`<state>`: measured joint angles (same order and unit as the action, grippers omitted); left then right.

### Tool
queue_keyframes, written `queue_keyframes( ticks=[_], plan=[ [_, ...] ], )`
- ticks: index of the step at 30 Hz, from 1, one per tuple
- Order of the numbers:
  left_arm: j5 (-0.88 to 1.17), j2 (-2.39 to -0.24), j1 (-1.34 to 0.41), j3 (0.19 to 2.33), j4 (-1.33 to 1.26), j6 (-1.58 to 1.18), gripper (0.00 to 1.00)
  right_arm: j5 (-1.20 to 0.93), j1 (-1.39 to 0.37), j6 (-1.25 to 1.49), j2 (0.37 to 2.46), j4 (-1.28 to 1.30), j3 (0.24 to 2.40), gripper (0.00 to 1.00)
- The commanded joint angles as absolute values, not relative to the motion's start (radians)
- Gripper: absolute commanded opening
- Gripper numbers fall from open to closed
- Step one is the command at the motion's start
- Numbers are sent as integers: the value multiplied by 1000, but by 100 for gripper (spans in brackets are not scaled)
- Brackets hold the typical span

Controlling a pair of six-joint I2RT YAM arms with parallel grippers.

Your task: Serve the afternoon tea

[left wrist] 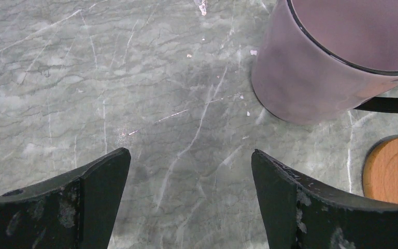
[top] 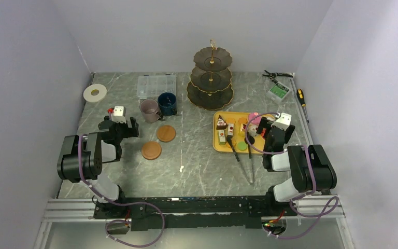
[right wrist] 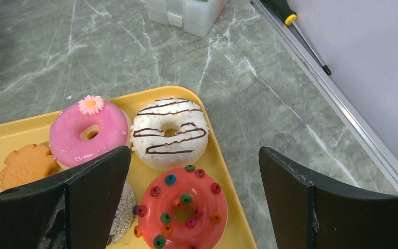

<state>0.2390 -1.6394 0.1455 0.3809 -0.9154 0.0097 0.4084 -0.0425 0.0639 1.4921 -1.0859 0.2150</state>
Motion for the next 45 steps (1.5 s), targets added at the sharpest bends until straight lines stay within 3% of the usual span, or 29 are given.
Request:
queue_keyframes(
  ticks=[1, 20, 25, 31, 36, 40, 45],
  plan=[
    [253, -1634, 148, 397, -954, 8, 94, 396, -38, 78, 1482, -1145, 238, 100],
    [296, -1615, 164, 395, -942, 6, 94, 406, -48, 68, 1433, -1079, 263, 100],
    [357, -1436, 254, 570, -486, -58, 94, 508, -101, 59, 1265, -769, 383, 100],
    [418, -1375, 286, 782, -87, -14, 94, 476, -102, 266, 1106, -361, 577, 100],
    [418, -1334, 295, 920, 159, -12, 94, 335, 29, 787, 1014, -61, 691, 99],
    [435, -1355, 296, 1067, 346, 30, 94, 95, 44, 692, 994, -146, 692, 100],
    [464, -1426, 297, 1215, 482, 21, 92, 308, -164, 571, 1137, 220, 904, 100]
  ],
)
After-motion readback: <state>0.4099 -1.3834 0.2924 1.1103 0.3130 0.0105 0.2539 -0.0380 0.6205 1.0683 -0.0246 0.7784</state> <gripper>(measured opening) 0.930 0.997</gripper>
